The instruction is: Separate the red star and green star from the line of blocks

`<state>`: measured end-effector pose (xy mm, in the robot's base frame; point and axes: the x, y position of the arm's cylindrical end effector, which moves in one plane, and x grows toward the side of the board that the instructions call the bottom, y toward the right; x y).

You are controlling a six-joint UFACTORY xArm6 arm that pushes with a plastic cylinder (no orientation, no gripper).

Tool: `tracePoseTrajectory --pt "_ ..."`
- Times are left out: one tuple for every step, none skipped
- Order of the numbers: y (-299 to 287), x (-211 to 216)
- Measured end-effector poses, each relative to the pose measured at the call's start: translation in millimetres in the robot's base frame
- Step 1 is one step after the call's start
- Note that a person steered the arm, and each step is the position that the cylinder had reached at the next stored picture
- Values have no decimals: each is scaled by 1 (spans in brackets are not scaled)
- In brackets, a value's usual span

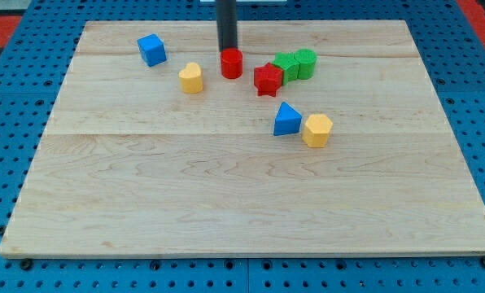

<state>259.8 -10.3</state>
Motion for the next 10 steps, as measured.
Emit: tracePoseTrajectory --pt "48 -3" --pt "71 -3" --pt "83 -3" --pt "135 -2" --pt "177 16" --pt "141 33" --pt "118 44" --pt "86 83" --pt "75 85" --pt "121 59"
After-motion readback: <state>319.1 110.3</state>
